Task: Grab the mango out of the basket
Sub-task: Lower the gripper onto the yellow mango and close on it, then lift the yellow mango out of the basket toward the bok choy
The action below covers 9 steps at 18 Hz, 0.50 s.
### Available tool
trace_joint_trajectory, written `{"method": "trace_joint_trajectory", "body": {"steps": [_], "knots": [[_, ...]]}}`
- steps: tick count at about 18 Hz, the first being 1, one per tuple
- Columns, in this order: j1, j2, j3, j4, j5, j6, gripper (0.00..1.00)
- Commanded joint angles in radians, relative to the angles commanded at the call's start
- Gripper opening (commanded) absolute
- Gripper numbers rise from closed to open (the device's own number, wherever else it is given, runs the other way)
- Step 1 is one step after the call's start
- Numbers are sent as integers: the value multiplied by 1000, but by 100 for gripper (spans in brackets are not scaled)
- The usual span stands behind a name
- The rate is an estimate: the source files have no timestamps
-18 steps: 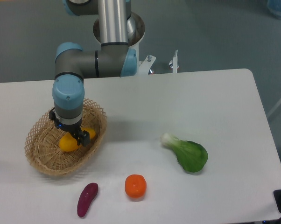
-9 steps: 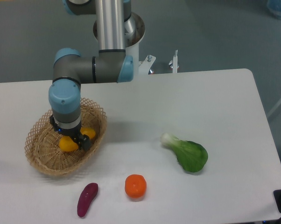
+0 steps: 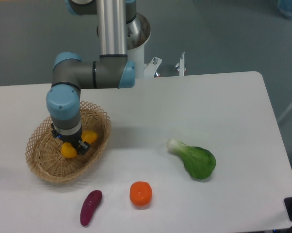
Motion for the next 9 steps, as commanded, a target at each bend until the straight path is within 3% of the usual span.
{"method": "trace_joint_trajectory", "body": {"steps": [9], "knots": [[54,86,14,-9,-6,5,10]]}}
